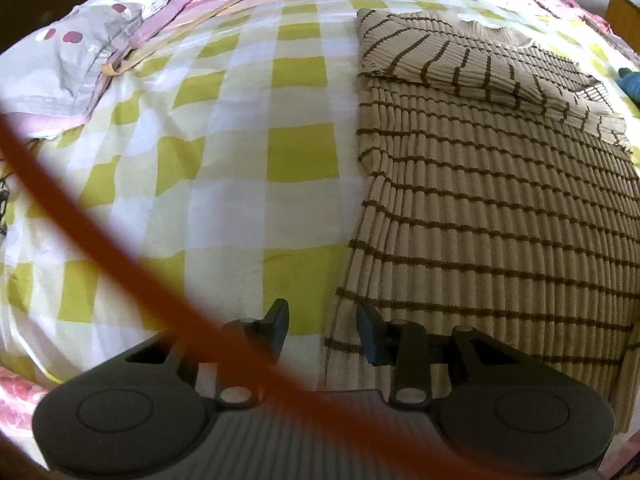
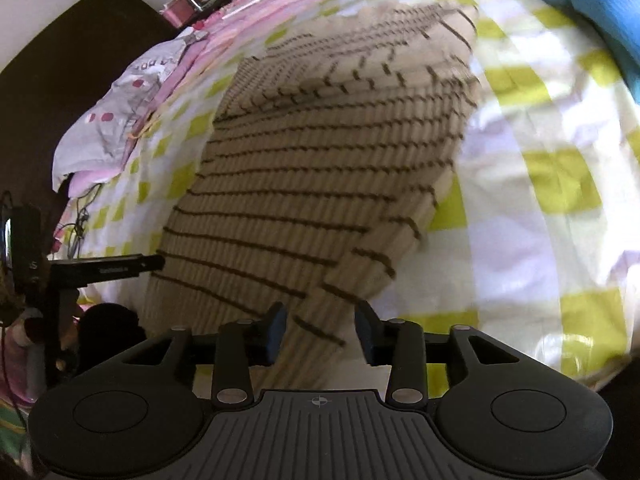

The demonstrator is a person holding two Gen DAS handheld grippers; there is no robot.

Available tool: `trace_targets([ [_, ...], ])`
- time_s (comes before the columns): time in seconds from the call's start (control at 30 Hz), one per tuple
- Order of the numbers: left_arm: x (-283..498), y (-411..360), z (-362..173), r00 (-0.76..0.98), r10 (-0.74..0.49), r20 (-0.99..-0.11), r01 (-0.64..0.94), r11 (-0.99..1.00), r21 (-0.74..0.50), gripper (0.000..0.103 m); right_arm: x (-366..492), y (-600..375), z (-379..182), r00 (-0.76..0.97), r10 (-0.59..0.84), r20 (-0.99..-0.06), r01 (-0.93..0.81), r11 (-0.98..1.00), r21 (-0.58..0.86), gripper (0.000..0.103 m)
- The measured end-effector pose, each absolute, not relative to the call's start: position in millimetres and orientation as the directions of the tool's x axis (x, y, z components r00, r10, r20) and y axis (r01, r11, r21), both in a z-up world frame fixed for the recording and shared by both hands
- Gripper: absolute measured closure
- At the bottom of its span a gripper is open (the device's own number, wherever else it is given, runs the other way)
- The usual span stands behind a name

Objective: Fold small clothes
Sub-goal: 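Grasp the sweater hem with the right gripper while the left gripper grasps beside it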

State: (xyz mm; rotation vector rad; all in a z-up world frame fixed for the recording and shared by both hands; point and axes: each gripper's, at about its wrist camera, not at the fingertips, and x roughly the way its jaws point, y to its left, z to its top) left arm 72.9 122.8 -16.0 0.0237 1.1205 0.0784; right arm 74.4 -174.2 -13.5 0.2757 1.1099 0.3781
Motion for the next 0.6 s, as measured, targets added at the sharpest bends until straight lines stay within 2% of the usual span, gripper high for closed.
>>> trace_targets([
  [0.1, 76.6, 122.1, -19.6, 0.439, 0.066, -0.896, -0.035, 0.998, 0.056, 0.059, 81.2, -159.6, -25.2, 0.349, 0.392, -0.851, -0.138, 0.920, 0.367, 0.052],
  [0.17, 76.4, 123.6, -20.9, 0.438, 0.057, -0.897, -0.026, 0.998, 0.050, 0.059, 82.1, -155.7, -35.1, 0.309, 0.408, -0.859, -0.108, 0.913, 0.394, 0.052],
  [0.23, 76.1, 125.5, -21.6, 0.438, 0.048, -0.897, -0.011, 0.999, 0.048, 0.059, 79.4, -151.7, -40.6, 0.278, 0.418, -0.865, -0.108, 0.908, 0.405, 0.068],
  [0.3, 75.8, 126.6, -21.5, 0.438, 0.041, -0.898, 0.004, 0.999, 0.048, 0.059, 75.1, -150.4, -41.6, 0.261, 0.398, -0.880, -0.130, 0.917, 0.376, 0.088],
  [0.37, 75.7, 128.1, -21.4, 0.435, 0.030, -0.900, 0.015, 0.999, 0.040, 0.059, 72.2, -153.9, -40.2, 0.249, 0.396, -0.884, -0.137, 0.918, 0.373, 0.096],
  [0.6, 69.8, 140.3, -17.8, 0.421, -0.027, -0.907, -0.004, 0.999, -0.032, 0.065, 57.3, -181.4, -17.2, 0.285, 0.379, -0.880, -0.137, 0.925, 0.354, 0.097],
])
